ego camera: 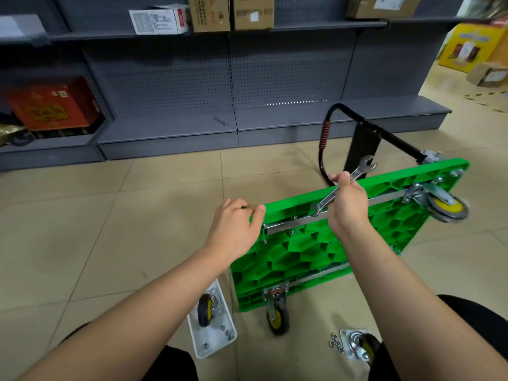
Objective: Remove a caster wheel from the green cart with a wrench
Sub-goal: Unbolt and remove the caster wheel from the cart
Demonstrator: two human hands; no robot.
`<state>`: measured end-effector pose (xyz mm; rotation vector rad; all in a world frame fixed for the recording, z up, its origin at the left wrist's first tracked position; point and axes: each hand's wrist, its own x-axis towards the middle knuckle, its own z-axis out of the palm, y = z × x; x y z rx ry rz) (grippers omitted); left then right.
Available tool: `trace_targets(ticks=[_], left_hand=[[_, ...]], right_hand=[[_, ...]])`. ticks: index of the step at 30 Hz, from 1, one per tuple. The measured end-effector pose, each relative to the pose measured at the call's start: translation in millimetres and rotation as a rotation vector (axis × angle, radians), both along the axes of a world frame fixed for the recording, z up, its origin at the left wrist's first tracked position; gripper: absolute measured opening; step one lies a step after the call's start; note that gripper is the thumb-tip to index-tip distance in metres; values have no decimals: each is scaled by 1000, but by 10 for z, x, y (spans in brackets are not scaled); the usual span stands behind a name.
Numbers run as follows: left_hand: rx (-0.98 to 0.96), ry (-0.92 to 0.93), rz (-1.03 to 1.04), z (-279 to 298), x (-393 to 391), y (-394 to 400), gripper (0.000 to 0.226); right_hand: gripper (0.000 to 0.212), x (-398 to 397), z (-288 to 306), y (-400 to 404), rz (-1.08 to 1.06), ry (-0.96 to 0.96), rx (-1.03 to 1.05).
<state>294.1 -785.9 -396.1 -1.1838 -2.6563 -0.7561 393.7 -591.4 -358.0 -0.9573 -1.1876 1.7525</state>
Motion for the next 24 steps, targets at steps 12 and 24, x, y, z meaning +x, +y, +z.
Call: trace_targets(ticks=[12,24], left_hand=[[225,-850,28,300,-118,-130,60],[264,-1416,-181,335,8,-89,68]], right_hand=[[35,-107,-46,448,214,46,-148],[30,-348,-160,620,428,113,-240]])
